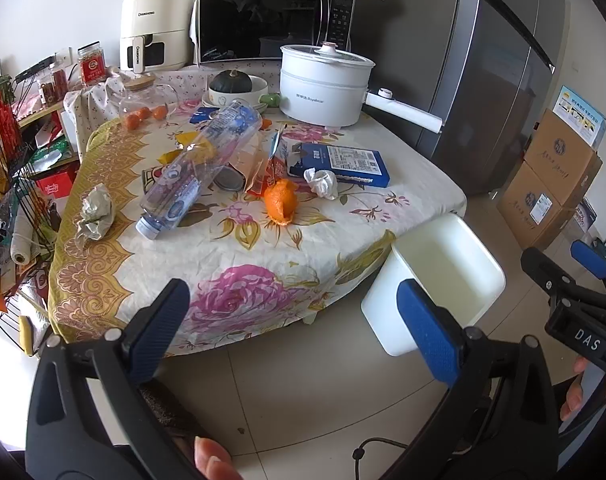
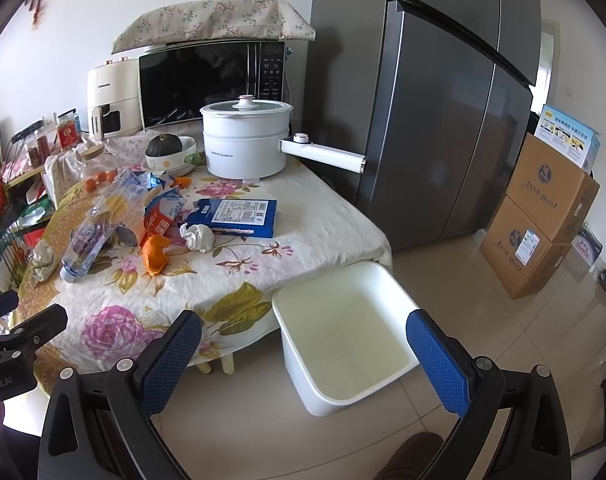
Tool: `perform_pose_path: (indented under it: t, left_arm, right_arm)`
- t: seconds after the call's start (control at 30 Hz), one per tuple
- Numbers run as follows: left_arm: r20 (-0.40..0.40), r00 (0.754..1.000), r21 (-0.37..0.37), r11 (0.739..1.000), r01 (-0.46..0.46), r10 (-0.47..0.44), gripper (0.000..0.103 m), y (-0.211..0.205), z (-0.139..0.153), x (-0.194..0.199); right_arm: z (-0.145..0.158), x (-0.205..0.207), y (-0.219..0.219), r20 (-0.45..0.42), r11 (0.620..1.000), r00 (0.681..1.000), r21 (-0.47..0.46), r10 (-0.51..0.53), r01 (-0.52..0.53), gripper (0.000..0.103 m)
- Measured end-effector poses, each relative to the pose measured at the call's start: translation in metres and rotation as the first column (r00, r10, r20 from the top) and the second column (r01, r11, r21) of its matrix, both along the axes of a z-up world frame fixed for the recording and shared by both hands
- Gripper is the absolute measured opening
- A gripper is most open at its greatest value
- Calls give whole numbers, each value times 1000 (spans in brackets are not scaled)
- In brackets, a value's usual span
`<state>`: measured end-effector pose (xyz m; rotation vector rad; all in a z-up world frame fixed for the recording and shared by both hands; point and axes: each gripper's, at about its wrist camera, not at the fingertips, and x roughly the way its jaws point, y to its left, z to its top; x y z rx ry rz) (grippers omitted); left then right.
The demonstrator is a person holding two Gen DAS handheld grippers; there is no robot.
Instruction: Collect trash
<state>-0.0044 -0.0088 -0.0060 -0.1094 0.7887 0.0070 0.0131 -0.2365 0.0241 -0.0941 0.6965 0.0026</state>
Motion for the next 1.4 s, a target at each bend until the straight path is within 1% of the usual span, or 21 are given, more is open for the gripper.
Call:
perform_pose_path:
  t: [0.27,0.63,1.1,1.27,1.4]
  left_arm:
    - [-6,1000,3,1000,-3,3,103,0,0,0]
    - [-3,1000,33,999,-24,24,103,1,1,1]
    - [-9,1000,44,999,-25,26,103,3,-2,3]
    - [-19,999,70,997,-26,28,103,4,-4,4]
    - [-26,999,52,998,-37,38,103,8,-3,7]
  right_arm:
    - [0,0,0,-1,1000,1000,1,-2,2,103]
    - [-1,0,-1,-3,1000,1000,2,-3,3,103]
    - [-1,-1,-2,-3,1000,1000,2,-4,4,103]
    - [-1,0,-2,-5,1000,1000,3,-3,3,103]
    - [-1,0,-1,-4,1000,1000,2,-3,3,103]
